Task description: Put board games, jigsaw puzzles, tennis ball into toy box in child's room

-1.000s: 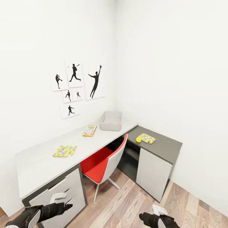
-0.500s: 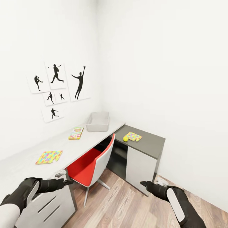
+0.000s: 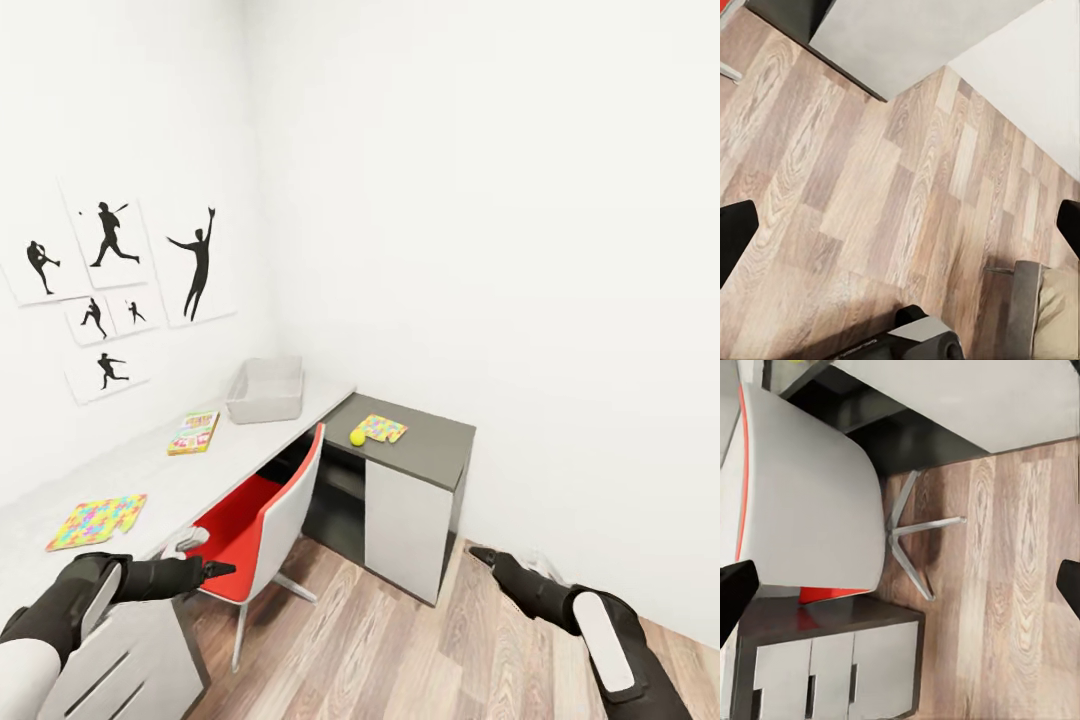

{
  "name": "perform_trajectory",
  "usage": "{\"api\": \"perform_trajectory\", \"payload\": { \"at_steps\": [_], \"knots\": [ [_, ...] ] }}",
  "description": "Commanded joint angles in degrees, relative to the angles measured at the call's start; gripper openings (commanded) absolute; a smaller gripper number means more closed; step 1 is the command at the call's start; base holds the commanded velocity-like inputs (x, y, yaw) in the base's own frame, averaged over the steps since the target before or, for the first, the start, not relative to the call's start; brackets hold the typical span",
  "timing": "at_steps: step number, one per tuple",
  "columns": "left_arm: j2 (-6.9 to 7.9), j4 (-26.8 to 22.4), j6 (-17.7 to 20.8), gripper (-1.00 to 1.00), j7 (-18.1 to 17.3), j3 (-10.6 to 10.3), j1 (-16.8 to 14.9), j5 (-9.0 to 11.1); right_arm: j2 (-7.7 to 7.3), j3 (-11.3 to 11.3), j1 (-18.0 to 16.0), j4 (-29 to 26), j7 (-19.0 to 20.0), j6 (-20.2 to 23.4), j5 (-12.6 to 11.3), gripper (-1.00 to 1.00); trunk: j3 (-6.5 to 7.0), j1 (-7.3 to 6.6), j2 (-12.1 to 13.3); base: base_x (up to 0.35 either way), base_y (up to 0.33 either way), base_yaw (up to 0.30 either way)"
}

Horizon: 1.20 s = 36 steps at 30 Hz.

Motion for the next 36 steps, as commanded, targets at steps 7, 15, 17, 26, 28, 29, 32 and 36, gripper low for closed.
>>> {"api": "perform_trajectory", "payload": {
  "at_steps": [7,15,17,26,28,29,32,36],
  "knots": [
    [0.17,-0.1,0.9,1.0,-0.8,0.1,0.0,0.3,-0.89,-4.5,0.1,0.2,7.0,2.3,-0.4,1.0,-0.02,0.02,0.0,0.0,0.0,-0.286],
    [0.16,-0.1,1.0,1.0,-1.0,0.1,0.0,0.4,-1.1,-5.8,0.1,0.3,11.4,2.9,-0.4,1.0,-0.02,0.02,0.0,0.0,0.0,-0.286],
    [0.14,-0.1,1.0,1.0,-1.0,0.1,0.0,0.4,-1.11,-5.8,0.1,0.3,11.7,2.9,-0.5,1.0,-0.02,0.02,0.0,0.0,0.0,-0.286],
    [0.18,-0.1,1.2,1.0,-1.0,0.1,0.0,0.4,-1.1,-5.9,0.1,0.3,12.3,3.0,-0.5,1.0,-0.02,0.02,0.0,0.0,0.0,-0.286],
    [0.21,-0.2,1.3,1.0,-1.0,0.1,0.0,0.4,-1.1,-5.9,0.1,0.3,12.3,3.0,-0.5,1.0,-0.02,0.02,0.0,0.0,0.0,-0.286],
    [0.23,-0.2,1.3,1.0,-1.0,0.1,0.0,0.5,-1.1,-5.9,0.1,0.3,12.3,3.0,-0.5,1.0,-0.02,0.02,0.0,0.0,0.0,-0.286],
    [0.25,-0.2,1.3,1.0,-1.0,0.1,0.0,0.5,-1.11,-6.0,0.1,0.4,12.4,3.0,-0.5,1.0,-0.02,0.02,0.0,0.0,0.0,-0.286],
    [0.24,-0.2,1.3,1.0,-1.0,0.1,0.0,0.5,-1.12,-6.0,0.1,0.4,12.4,2.9,-0.5,1.0,-0.02,0.02,0.0,0.0,0.0,-0.286]
  ]
}}
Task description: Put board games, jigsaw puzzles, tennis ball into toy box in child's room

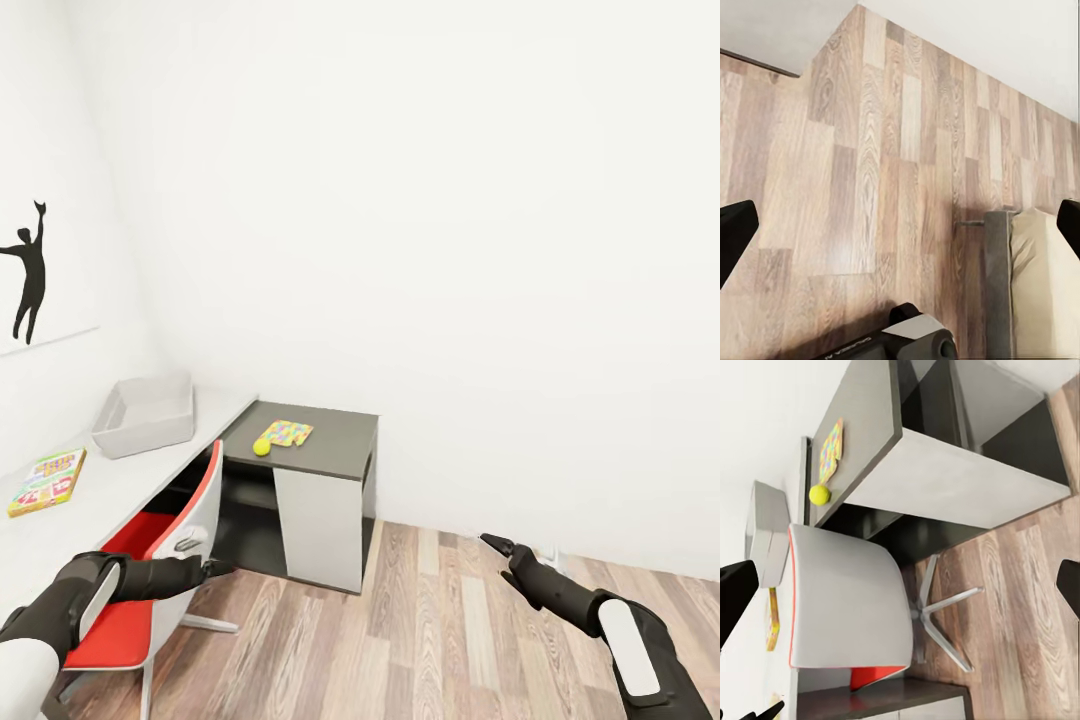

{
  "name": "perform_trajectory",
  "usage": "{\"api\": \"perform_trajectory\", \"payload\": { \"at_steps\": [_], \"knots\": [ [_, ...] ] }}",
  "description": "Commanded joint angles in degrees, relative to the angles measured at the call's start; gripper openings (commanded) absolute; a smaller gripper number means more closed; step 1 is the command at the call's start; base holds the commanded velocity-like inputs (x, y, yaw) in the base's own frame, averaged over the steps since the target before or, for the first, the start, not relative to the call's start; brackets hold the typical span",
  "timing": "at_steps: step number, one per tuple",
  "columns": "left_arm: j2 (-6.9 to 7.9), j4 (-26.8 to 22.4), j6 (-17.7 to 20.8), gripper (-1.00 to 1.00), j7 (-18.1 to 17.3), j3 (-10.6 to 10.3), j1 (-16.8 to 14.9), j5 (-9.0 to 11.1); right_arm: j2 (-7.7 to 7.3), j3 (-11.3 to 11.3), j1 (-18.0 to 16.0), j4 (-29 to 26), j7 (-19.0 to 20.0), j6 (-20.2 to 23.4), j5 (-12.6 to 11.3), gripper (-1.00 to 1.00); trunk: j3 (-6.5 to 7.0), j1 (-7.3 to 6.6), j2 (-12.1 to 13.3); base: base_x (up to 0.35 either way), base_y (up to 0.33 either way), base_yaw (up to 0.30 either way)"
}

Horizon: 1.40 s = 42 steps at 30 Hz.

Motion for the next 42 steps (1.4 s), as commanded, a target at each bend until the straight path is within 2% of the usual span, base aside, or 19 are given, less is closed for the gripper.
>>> {"api": "perform_trajectory", "payload": {
  "at_steps": [1,20,42],
  "knots": [
    [0.02,0.0,0.5,1.0,0.0,0.1,0.0,0.3,0.03,-0.1,-0.1,0.0,0.4,0.3,0.3,1.0,-0.02,0.02,0.0,0.0,0.0,-0.286],
    [-0.03,0.0,0.8,1.0,0.0,0.1,0.0,0.3,-0.03,-0.2,-0.1,0.2,0.4,0.2,0.3,1.0,-0.11,0.02,0.0,0.0,0.0,-0.286],
    [0.03,0.0,0.8,1.0,0.0,0.1,0.0,0.3,-0.04,-0.2,-0.1,0.9,0.3,0.1,0.3,1.0,-0.81,0.02,0.0,0.0,0.0,-0.277]
  ]
}}
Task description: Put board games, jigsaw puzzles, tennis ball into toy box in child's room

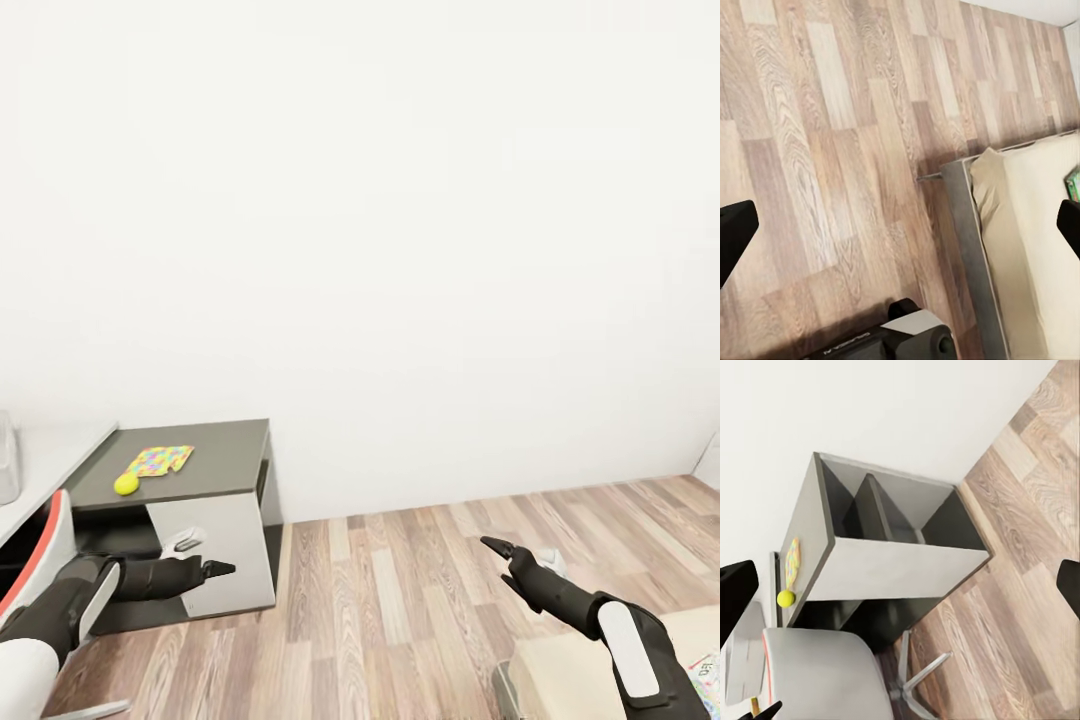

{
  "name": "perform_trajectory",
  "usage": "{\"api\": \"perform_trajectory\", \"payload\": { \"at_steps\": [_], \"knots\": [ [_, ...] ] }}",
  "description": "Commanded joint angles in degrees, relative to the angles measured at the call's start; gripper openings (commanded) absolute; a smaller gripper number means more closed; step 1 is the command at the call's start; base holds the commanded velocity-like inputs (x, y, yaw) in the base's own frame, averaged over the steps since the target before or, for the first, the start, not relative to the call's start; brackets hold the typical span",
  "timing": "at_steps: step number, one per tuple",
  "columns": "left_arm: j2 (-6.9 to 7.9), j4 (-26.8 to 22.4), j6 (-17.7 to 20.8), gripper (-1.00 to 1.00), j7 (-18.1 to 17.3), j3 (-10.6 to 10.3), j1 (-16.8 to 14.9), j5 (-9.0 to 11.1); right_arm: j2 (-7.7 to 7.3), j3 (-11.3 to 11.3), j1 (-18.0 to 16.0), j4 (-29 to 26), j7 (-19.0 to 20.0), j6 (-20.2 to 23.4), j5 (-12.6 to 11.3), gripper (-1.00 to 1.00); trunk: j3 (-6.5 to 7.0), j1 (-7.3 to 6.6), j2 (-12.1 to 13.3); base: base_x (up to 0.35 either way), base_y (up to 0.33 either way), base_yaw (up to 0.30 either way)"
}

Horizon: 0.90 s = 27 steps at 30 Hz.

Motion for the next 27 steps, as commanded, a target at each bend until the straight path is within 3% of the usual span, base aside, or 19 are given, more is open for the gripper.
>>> {"api": "perform_trajectory", "payload": {
  "at_steps": [1,27],
  "knots": [
    [0.05,0.0,0.5,1.0,0.0,0.1,0.0,0.3,0.02,-0.2,-0.1,0.2,0.4,0.3,0.3,1.0,-0.12,0.03,-0.1,0.0,0.0,-0.265],
    [0.15,0.0,0.6,1.0,-0.1,0.1,0.0,0.3,0.03,-0.2,-0.1,1.9,0.4,0.1,0.3,1.0,-1.24,0.03,-0.1,0.0,0.0,-0.262]
  ]
}}
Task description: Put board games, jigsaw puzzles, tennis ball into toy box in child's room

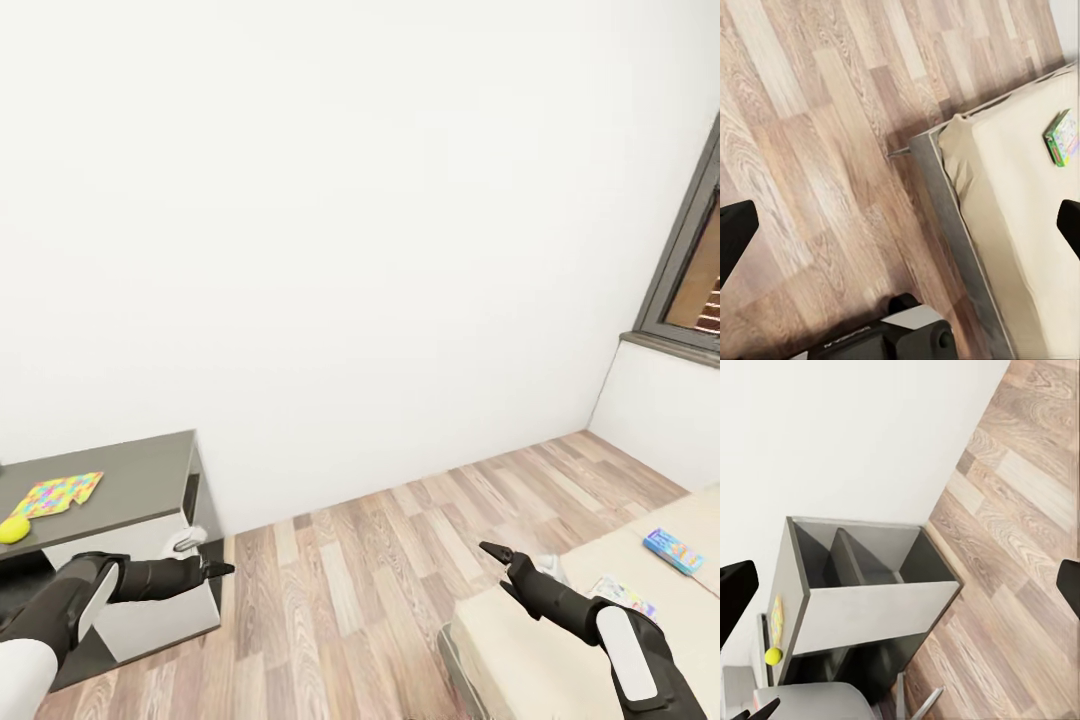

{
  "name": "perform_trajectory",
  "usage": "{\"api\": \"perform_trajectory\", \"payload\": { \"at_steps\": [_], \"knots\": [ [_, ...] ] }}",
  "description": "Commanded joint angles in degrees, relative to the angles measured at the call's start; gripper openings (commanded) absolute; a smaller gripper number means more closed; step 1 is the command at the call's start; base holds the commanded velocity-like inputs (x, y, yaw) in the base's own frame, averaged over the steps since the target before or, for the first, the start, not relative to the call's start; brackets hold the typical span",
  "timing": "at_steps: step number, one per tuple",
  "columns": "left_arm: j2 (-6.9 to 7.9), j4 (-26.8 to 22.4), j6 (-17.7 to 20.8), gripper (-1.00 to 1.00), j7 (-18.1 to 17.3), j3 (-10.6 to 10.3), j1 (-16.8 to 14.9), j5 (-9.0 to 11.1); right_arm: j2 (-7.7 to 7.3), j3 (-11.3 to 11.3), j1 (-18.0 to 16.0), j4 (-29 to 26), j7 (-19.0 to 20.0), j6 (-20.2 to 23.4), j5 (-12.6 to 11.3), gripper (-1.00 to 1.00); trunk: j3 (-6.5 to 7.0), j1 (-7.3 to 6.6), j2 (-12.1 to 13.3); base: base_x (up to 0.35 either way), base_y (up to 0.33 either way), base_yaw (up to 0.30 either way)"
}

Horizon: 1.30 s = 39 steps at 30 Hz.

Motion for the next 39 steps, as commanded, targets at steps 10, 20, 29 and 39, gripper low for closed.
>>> {"api": "perform_trajectory", "payload": {
  "at_steps": [10,20,29,39],
  "knots": [
    [0.02,0.0,0.5,1.0,0.0,0.1,0.0,0.3,-0.05,-0.2,-0.1,0.1,0.4,0.3,0.3,1.0,-0.58,0.04,-0.1,0.0,0.0,-0.26],
    [0.11,0.0,0.5,1.0,0.0,0.1,0.0,0.3,-0.07,-0.2,-0.1,0.1,0.4,0.3,0.3,1.0,-1.02,0.04,-0.1,0.0,0.0,-0.259],
    [0.23,0.0,0.4,1.0,-3.9,0.1,0.0,0.2,-0.07,-0.2,-0.1,0.1,0.4,0.3,0.3,1.0,-1.41,0.04,-0.1,0.0,0.0,-0.26],
    [1.42,0.0,0.3,1.0,-7.1,0.1,0.0,0.2,-0.07,-0.2,-0.1,0.1,0.4,-0.1,0.3,1.0,-1.82,0.04,-0.1,0.0,0.059,-0.26]
  ]
}}
